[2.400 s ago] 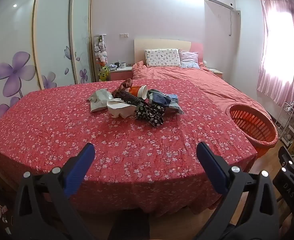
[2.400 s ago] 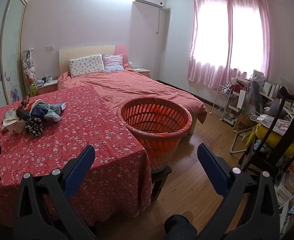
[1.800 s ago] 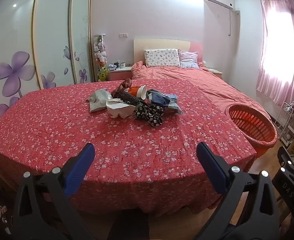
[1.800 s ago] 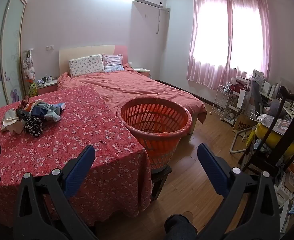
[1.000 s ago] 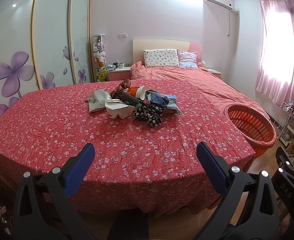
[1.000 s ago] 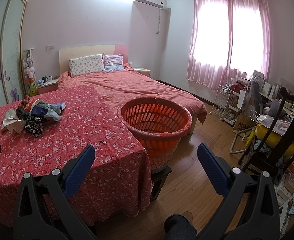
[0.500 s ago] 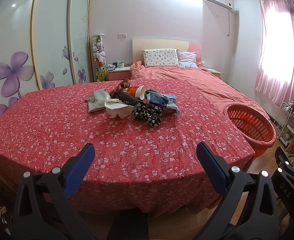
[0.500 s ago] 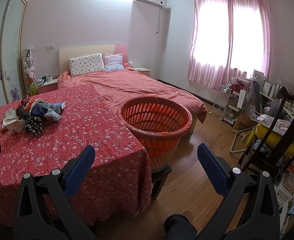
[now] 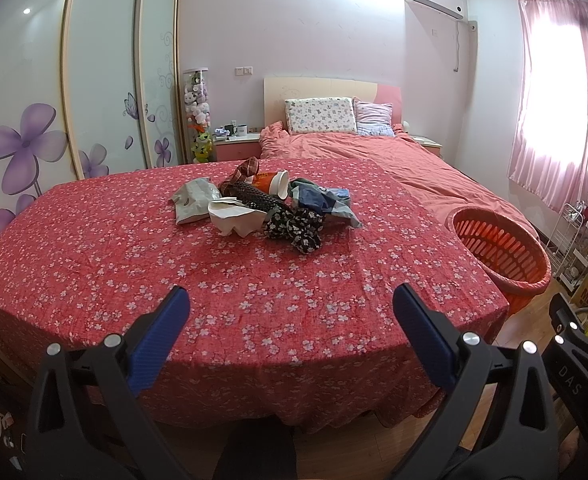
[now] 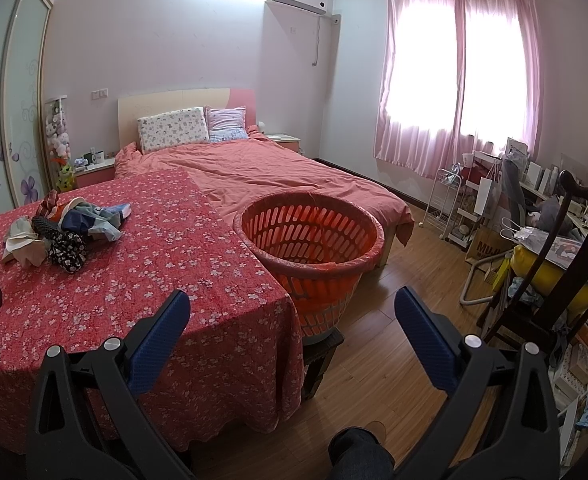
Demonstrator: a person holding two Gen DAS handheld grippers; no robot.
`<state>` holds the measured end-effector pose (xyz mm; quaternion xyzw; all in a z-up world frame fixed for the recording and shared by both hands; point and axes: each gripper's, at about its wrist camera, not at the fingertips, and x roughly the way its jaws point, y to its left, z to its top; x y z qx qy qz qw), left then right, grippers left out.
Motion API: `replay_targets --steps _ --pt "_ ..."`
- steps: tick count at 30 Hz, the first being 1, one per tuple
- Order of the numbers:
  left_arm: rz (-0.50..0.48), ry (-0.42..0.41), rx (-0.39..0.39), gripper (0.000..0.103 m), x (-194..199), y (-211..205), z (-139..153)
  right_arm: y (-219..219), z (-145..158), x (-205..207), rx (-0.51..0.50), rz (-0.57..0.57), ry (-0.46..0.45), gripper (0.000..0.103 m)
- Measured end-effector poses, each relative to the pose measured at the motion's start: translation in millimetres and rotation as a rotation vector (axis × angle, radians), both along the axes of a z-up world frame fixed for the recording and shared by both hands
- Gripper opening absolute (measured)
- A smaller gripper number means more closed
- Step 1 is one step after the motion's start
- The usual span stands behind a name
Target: Collect trash
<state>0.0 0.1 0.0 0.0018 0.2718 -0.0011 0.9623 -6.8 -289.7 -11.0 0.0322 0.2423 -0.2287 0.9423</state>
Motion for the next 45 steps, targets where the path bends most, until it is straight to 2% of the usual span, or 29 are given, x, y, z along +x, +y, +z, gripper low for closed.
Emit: replay_targets --steps 27,37,45 --pt "0.016 0.020 -0.005 0.099 6 6 -2 -2 -4 6 0.019 0.007 0.022 0.101" --pt "0.100 0.075 -0.030 0.099 39 40 -21 11 -13 37 0.044 0.080 0.072 0.101" --pt "0.203 0.107 -0.042 0.099 74 86 -31 39 -11 73 0.063 0.196 0.083 0.101"
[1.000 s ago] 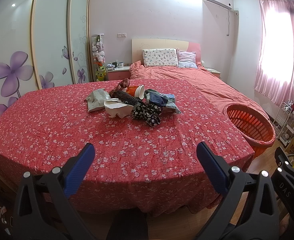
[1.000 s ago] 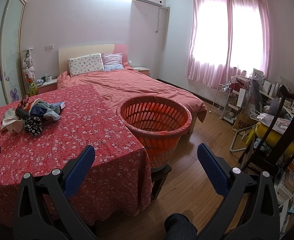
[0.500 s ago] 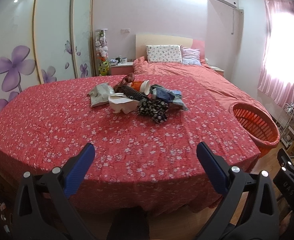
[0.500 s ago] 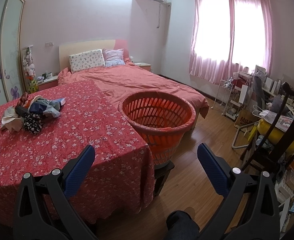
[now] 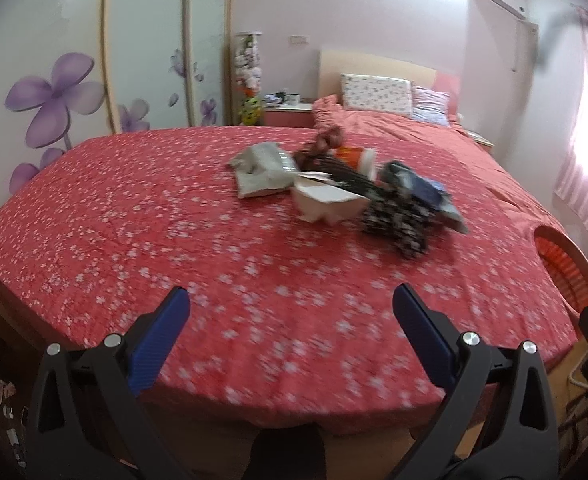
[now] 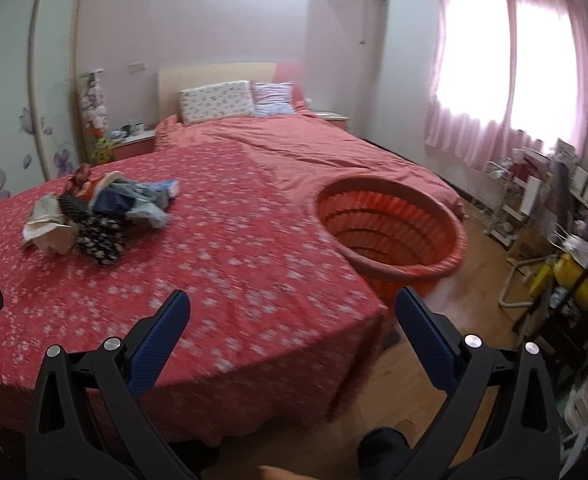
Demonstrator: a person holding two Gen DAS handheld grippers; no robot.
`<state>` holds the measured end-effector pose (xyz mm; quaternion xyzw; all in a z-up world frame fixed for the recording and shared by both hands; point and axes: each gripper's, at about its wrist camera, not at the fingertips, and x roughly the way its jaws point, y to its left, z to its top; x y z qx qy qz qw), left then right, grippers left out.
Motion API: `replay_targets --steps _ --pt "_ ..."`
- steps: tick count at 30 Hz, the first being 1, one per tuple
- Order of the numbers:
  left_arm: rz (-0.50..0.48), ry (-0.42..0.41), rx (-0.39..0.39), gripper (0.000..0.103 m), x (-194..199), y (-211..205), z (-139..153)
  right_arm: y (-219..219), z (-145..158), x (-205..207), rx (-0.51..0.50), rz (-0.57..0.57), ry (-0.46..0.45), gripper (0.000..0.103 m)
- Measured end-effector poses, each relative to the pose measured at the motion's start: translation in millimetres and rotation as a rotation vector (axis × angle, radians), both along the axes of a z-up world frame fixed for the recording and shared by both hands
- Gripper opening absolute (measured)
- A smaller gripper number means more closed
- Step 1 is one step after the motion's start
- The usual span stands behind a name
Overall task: Collect trash
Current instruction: 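Grasp the navy cloth with the right tool while the left tool approaches the white wipes pack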
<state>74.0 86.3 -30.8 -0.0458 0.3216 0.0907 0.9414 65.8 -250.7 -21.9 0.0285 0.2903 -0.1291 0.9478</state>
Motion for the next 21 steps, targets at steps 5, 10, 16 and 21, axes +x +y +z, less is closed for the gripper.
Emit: replay_targets --steps 5,10,16,21 --pt "0.041 0.003 0.008 0.099 21 25 -2 18 8 33 0.056 0.088 -0.011 0.101" --pt "0.072 -0.012 0.020 0.099 47 50 1 35 14 70 0.118 0.157 -0.016 0.096" --pt "0.073 -0.012 0.026 0.099 86 74 5 62 10 121 0.168 0.252 0.028 0.076" --pt "0.072 0.012 0.021 0.099 117 93 1 84 3 152 0.183 0.305 0.074 0.071"
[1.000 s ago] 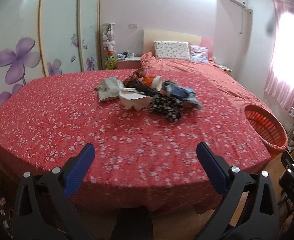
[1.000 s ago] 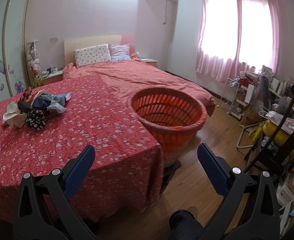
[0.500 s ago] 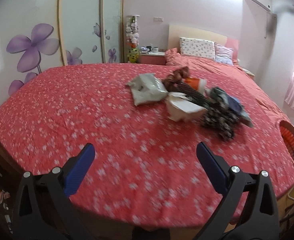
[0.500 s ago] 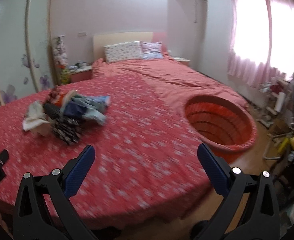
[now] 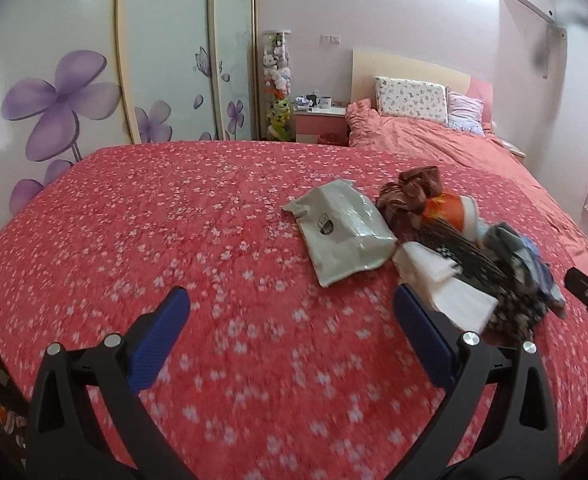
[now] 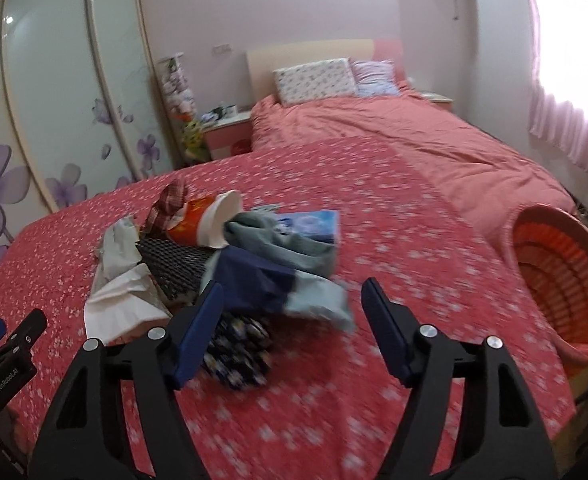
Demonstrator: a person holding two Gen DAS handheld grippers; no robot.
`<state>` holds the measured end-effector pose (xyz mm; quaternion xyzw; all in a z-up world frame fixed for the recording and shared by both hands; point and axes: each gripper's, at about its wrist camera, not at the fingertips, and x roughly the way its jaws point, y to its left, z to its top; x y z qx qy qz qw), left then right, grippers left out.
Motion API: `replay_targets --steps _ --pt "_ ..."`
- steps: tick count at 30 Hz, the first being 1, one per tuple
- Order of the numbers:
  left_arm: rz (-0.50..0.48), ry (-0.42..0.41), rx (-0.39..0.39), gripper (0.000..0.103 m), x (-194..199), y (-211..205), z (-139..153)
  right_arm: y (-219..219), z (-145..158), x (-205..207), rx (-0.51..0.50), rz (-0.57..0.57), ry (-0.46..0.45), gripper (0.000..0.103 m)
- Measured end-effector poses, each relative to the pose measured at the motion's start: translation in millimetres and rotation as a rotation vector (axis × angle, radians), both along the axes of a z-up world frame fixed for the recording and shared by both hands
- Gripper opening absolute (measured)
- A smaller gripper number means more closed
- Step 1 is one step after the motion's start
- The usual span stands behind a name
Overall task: Collect trash
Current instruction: 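Grasp the navy cloth with the right tool while the left tool approaches the white wipes pack, then close the left tool on the white plastic wipes pack and lift it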
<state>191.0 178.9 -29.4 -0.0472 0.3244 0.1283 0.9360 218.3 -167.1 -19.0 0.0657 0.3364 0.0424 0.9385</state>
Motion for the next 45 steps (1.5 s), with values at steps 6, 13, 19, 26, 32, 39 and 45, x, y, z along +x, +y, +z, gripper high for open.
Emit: replay_targets --steps 6,13,19,26,32,39,45 --pt "-0.004 0.048 -0.061 0.099 36 19 -12 25 -21 30 -0.048 0.020 0.060 0.071" --pt "-0.021 0.078 -0.077 0.099 70 24 -19 12 -28 26 -0.080 -0.007 0.069 0.045" --pt "-0.032 0.118 -0.098 0.099 99 24 -28 -14 -30 22 -0.036 -0.060 0.070 0.035" --pt "-0.036 0.152 -0.142 0.099 126 20 -34 -32 -27 18 -0.015 -0.089 0.055 0.030" --pt "-0.042 0.174 -0.140 0.099 146 9 -35 -36 -31 18 -0.019 -0.092 0.061 0.030" --pt "-0.034 0.212 -0.124 0.099 163 -10 -42 -41 -33 15 -0.025 -0.095 0.059 0.030" --pt "-0.015 0.259 -0.125 0.080 179 -17 -52 -45 -34 12 -0.023 -0.100 0.061 0.030"
